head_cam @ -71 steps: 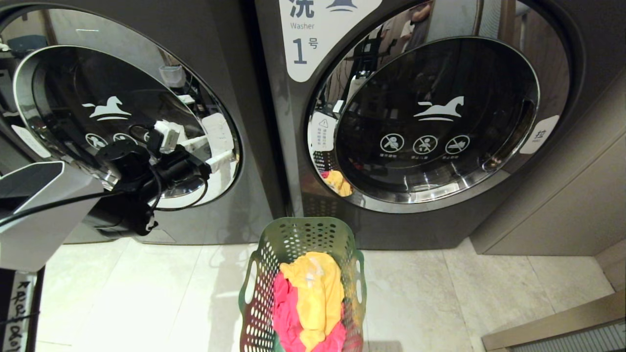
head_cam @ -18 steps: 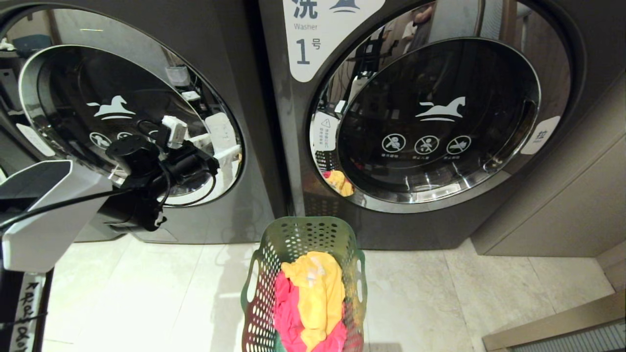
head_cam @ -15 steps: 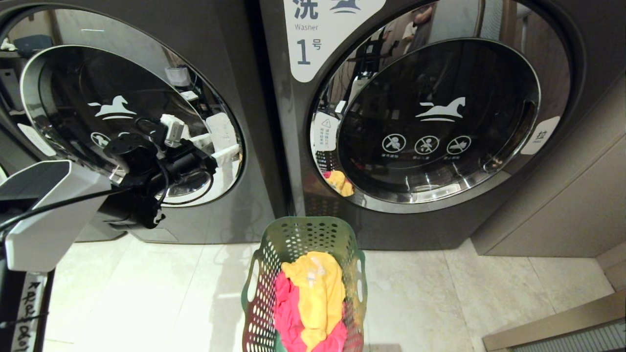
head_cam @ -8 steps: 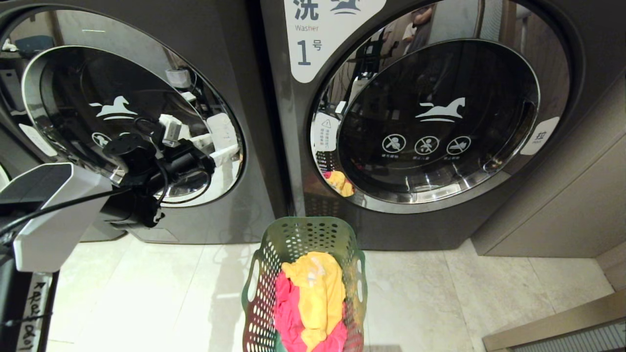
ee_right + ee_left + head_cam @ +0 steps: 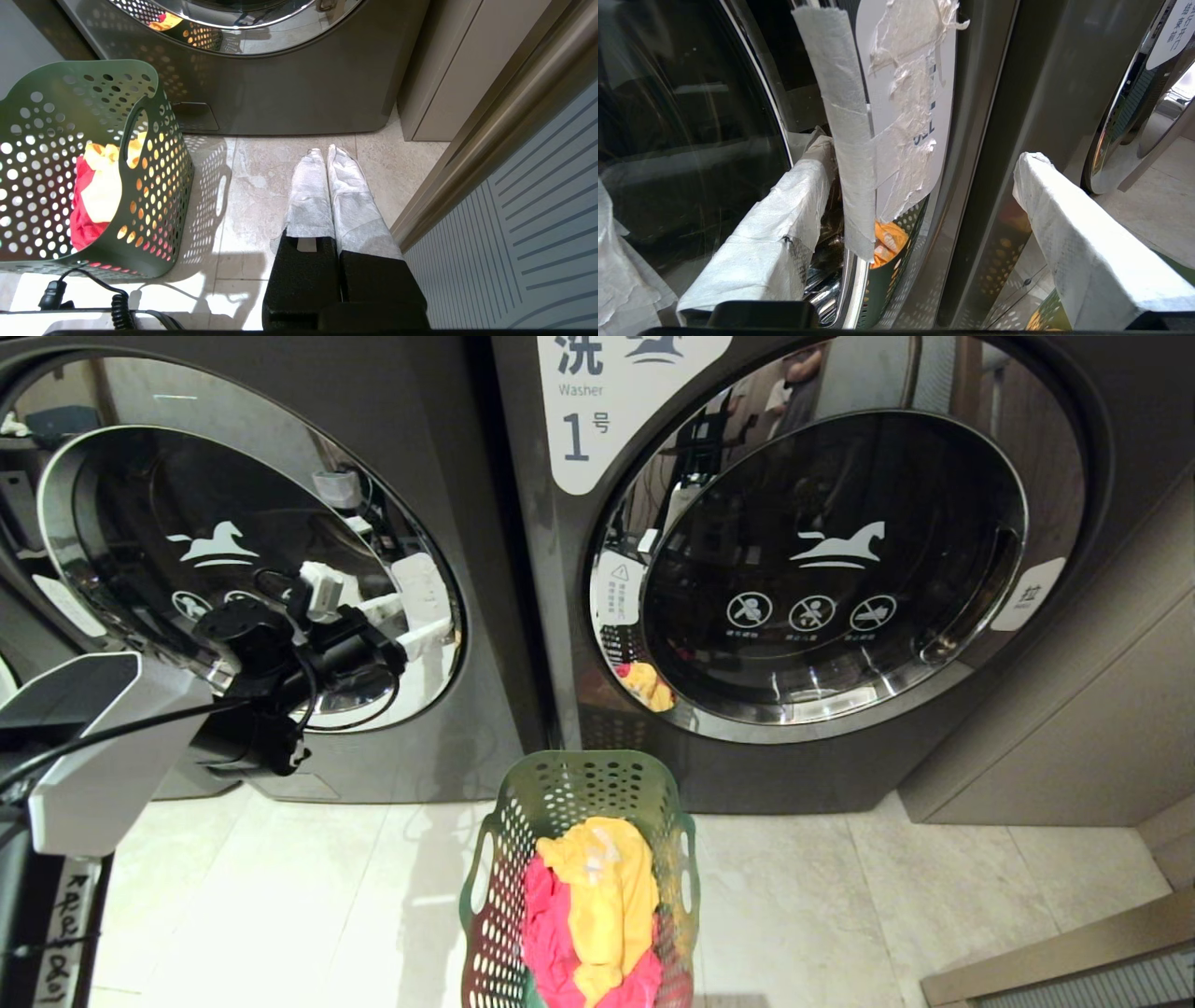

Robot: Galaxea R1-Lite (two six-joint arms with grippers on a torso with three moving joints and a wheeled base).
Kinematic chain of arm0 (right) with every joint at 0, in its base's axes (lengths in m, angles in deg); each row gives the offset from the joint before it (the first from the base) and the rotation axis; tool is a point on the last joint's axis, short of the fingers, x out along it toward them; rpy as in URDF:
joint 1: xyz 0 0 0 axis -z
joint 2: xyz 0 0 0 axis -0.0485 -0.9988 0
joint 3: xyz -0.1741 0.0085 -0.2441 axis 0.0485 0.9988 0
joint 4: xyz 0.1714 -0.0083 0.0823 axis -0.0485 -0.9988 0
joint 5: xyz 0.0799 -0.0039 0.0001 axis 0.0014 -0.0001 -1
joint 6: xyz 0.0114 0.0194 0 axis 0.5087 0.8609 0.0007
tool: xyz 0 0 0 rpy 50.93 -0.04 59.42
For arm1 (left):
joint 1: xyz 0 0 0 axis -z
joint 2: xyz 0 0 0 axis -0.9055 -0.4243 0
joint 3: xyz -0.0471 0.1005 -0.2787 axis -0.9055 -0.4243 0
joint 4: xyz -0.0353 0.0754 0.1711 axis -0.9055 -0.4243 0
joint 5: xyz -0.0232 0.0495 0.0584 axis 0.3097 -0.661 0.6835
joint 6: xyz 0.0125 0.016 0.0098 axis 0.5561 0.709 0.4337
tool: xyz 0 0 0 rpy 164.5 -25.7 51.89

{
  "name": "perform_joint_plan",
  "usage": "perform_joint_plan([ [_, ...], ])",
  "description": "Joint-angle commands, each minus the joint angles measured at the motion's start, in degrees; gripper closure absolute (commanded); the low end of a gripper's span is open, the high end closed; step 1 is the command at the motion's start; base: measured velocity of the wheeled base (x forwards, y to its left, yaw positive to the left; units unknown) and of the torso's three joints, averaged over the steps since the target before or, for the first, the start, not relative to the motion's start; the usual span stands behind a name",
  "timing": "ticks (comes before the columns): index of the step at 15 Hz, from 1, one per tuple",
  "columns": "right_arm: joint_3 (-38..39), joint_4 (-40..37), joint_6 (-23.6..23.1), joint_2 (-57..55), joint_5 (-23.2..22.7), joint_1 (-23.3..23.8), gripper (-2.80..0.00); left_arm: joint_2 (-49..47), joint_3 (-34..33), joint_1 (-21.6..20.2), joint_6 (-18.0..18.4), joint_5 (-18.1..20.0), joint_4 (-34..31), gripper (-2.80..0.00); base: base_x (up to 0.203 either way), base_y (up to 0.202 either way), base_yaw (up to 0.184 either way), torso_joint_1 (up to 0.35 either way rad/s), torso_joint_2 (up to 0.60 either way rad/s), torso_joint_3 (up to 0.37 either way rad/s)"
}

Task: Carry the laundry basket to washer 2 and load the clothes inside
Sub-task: Open the lid of the washing machine

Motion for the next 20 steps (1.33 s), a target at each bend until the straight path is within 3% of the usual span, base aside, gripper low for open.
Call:
perform_joint_plan([
  [1, 0.00, 0.02, 0.00, -0.02, 0.03, -0.02, 0.00, -0.27, -0.02, -0.08, 0.04, 0.24, 0.29, -2.80, 0.000, 0.000, 0.000, 0.000, 0.00, 0.000],
  [5, 0.00, 0.02, 0.00, -0.02, 0.03, -0.02, 0.00, -0.18, -0.05, -0.61, 1.27, 0.42, 0.92, -2.80, 0.000, 0.000, 0.000, 0.000, 0.00, 0.000],
  [8, 0.00, 0.02, 0.00, -0.02, 0.04, -0.02, 0.00, -0.35, 0.20, -1.30, 0.76, 4.60, 0.92, -2.80, 0.000, 0.000, 0.000, 0.000, 0.00, 0.000],
  [12, 0.00, 0.02, 0.00, -0.02, 0.04, -0.02, 0.00, -1.00, 1.70, -1.40, -1.28, 6.12, 1.01, -2.80, 0.000, 0.000, 0.000, 0.000, 0.00, 0.000],
  [16, 0.00, 0.02, 0.00, -0.02, -0.02, -0.02, 0.00, -1.94, 5.66, -1.05, -3.70, 6.17, 1.15, -2.80, 0.000, 0.000, 0.000, 0.000, 0.00, 0.000],
  [20, 0.00, 0.02, 0.00, -0.02, 0.04, -0.02, 0.00, -1.90, 3.89, -0.87, -3.44, 6.12, 4.09, -2.80, 0.000, 0.000, 0.000, 0.000, 0.00, 0.000],
])
